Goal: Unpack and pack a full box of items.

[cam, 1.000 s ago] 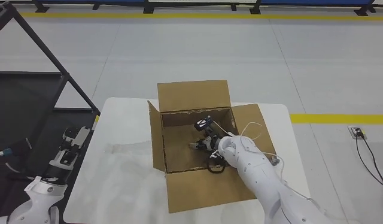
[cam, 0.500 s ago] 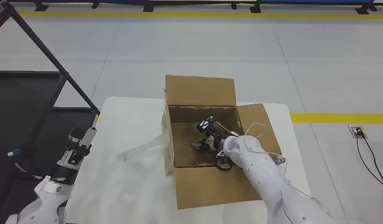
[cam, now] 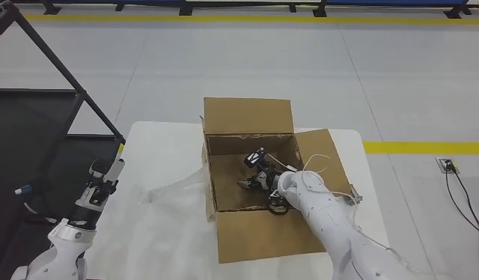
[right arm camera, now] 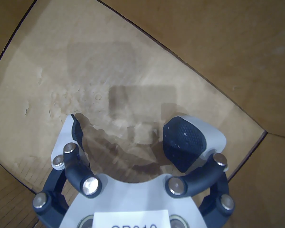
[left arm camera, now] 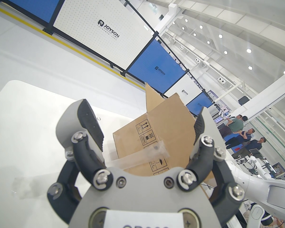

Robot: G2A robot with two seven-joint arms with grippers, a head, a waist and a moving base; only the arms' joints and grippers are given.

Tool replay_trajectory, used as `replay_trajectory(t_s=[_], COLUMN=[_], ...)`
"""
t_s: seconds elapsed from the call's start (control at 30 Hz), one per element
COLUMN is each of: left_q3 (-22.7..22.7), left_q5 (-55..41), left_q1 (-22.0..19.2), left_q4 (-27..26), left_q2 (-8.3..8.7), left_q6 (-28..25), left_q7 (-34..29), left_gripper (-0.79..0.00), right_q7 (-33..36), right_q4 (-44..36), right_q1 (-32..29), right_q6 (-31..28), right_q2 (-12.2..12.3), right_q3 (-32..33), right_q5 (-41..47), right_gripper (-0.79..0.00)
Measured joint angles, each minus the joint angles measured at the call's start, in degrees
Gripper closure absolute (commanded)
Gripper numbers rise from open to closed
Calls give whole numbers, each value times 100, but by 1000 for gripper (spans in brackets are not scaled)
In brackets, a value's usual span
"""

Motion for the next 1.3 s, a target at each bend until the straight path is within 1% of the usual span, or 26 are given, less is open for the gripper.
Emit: replay_trajectory(t_s=[0.47, 0.7, 1.03, 1.13, 1.3], left_q3=[7, 122, 156, 176, 206], left_q5=[4, 132, 104, 107, 125], left_q1=[6, 10, -7, -13, -25], left_q4=[-4, -7, 24, 34, 42], left_q2=[0, 12, 41, 50, 62], left_q6=[11, 116, 135, 139, 152], left_q7=[10, 116, 182, 197, 221], left_gripper=[-785, -785, -785, -785, -785], right_q7=[-35, -948, -2024, -2235, -2399], right_q4=[-37, -430, -971, -1144, -1490], right_q1=[-18, -166, -370, -431, -519], right_q6=[27, 218, 845, 1002, 1238], right_q2=[4, 136, 336, 409, 540], right_q3=[-8, -228, -335, -302, -238], right_q5=[-21, -633, -1227, -1294, -1425], right_gripper=[-785, -785, -785, -785, -785])
